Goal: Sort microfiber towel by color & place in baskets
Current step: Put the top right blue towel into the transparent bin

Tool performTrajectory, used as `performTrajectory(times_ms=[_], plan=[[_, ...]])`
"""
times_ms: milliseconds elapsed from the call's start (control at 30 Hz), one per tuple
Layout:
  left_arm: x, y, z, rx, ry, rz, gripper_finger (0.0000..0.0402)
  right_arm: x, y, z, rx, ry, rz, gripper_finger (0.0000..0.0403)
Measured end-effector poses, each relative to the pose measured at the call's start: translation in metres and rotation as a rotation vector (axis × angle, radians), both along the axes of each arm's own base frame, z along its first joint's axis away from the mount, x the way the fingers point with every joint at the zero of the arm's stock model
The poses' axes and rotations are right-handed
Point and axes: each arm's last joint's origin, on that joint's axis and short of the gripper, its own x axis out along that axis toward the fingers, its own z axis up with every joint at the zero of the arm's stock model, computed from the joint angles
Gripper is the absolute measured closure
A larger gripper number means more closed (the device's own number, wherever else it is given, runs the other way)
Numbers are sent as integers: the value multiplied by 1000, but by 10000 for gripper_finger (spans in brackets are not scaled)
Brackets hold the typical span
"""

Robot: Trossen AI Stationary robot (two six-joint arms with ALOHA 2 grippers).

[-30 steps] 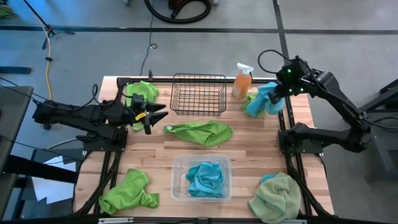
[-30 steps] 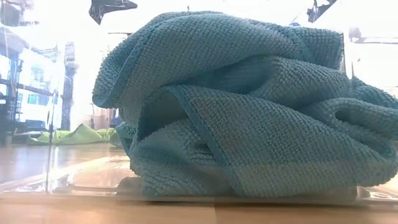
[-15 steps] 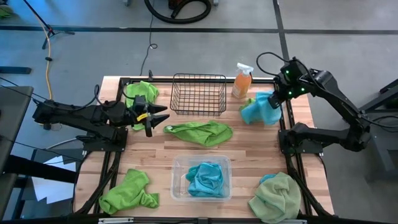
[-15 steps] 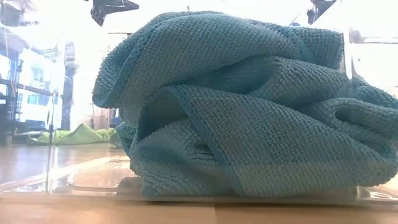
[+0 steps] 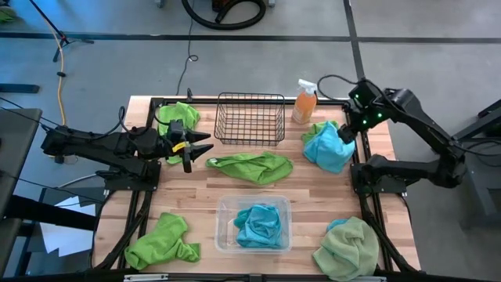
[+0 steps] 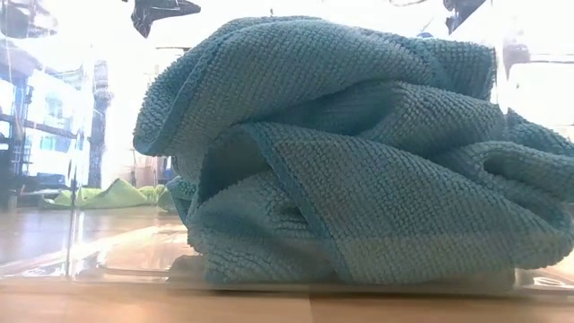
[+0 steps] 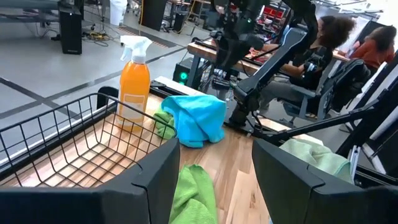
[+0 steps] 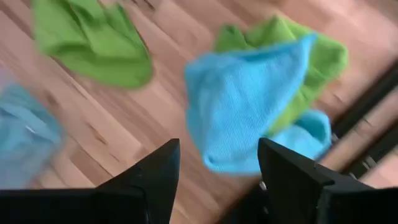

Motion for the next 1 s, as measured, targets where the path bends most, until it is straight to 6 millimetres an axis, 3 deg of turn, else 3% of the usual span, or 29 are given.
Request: performTrajectory(times_ms=[133,400,767,867,1000], plan=[[0,0,0,5,1,0,213,1,5,-14,14,69,-72,190],[0,0,0,7,2,0,213,7,7,-84,155,141,-250,190],[0,0,0,8,2,1,213,16,2,-101,87,97,-389,193],[0,0,0,8,2,0,213,17,1,-102,94,78,-388,219],[0,0,0,8,3,0,213,17,2,-102,93,79,-384,310]])
